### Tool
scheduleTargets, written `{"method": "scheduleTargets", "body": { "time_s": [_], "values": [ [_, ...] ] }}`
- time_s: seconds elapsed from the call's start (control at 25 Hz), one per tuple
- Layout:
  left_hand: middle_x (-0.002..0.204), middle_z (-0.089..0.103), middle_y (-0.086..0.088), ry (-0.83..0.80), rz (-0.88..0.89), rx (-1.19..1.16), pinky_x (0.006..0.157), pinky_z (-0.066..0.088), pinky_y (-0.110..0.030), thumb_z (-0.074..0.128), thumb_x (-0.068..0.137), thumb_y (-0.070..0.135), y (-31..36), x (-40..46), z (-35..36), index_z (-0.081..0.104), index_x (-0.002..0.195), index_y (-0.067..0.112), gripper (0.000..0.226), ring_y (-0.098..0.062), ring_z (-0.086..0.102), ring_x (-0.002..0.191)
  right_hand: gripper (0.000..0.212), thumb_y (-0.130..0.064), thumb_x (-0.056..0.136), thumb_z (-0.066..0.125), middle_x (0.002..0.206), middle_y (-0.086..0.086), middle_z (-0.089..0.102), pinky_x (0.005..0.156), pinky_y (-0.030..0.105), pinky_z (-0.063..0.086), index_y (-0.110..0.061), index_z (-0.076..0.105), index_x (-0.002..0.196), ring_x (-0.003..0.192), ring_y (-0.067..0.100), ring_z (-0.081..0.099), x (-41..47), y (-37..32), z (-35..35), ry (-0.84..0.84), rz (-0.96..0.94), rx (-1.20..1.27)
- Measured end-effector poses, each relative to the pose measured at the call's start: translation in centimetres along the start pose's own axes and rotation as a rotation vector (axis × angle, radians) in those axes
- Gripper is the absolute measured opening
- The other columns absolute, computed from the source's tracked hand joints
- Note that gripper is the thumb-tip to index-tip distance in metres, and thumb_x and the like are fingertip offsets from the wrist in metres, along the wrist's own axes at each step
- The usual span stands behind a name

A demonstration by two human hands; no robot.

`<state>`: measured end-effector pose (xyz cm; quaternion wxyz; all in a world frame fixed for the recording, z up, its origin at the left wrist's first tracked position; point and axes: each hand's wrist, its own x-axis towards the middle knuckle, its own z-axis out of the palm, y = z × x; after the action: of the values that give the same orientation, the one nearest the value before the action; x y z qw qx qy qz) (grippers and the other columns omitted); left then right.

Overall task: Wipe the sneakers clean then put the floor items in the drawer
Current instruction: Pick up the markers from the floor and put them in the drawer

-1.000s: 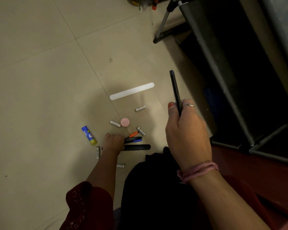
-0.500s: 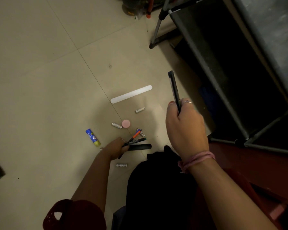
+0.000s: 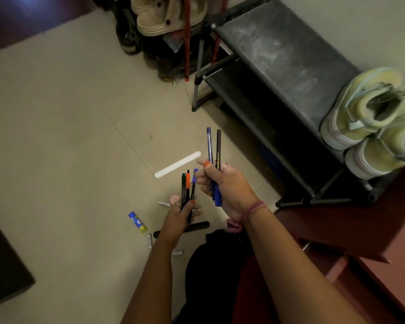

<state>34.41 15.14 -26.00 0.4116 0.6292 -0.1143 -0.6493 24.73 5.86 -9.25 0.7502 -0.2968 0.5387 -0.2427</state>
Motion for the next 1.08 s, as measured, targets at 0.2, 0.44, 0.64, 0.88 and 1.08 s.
{"method": "scheduleTargets", "body": {
  "time_s": [0.2,0.44,0.64,0.88,1.08],
  "values": [
    [0.106,0.068,-0.004,-0.028,0.043,-0.186,0.086,0.054,-0.033,0.048,0.1,0.02,5.9,-4.2,3.4,0.057,0.12,0.015,0.022,-0.017,0.065,0.095,0.022,-0.02,0.097,0.05,0.09,0.004,0.071,0.052,0.014,0.047,-0.012,0.056,0.117,0.061,0.005,0.053,-5.2,-2.7,-1.4,0.092,-0.062,0.175],
    [0.107,0.069,-0.009,-0.264,0.064,-0.225,0.091,0.053,-0.038,0.048,0.1,0.013,12.6,-14.1,10.0,0.057,0.121,0.007,0.023,-0.016,0.069,0.089,0.025,-0.014,0.1,0.044,0.077,0.007,0.064,0.041,0.016,0.044,-0.001,0.052,0.119,0.049,0.007,0.053,-15.4,-6.3,-2.6,0.16,-0.145,0.404],
    [0.077,0.071,-0.001,-0.439,0.066,-0.22,0.071,0.056,-0.029,0.045,0.1,0.006,14.4,-23.4,16.1,0.06,0.106,0.006,0.016,-0.007,0.065,0.061,0.02,-0.008,0.096,0.048,0.069,0.003,0.059,0.052,0.018,0.053,-0.002,0.063,0.108,0.063,0.01,0.058,-23.6,-7.4,-5.7,0.289,-0.221,0.45],
    [0.104,0.073,-0.011,-0.5,0.038,-0.155,0.092,0.053,-0.041,0.05,0.098,0.009,12.4,-30.6,21.6,0.061,0.114,0.006,0.02,-0.022,0.069,0.097,0.013,-0.007,0.092,0.055,0.061,0.001,0.065,0.044,0.018,0.046,-0.006,0.066,0.099,0.047,0.008,0.056,-31.7,-6.0,-10.7,0.44,-0.251,0.48],
    [0.092,0.071,-0.01,-0.546,-0.025,-0.06,0.067,0.057,-0.03,0.051,0.097,0.008,7.8,-33.7,25.6,0.065,0.109,0.007,0.018,-0.017,0.068,0.082,0.015,-0.008,0.092,0.056,0.06,-0.003,0.067,0.044,0.018,0.049,-0.003,0.067,0.102,0.045,0.003,0.06,-35.4,-3.0,-14.2,0.532,-0.253,0.566]
  ]
}}
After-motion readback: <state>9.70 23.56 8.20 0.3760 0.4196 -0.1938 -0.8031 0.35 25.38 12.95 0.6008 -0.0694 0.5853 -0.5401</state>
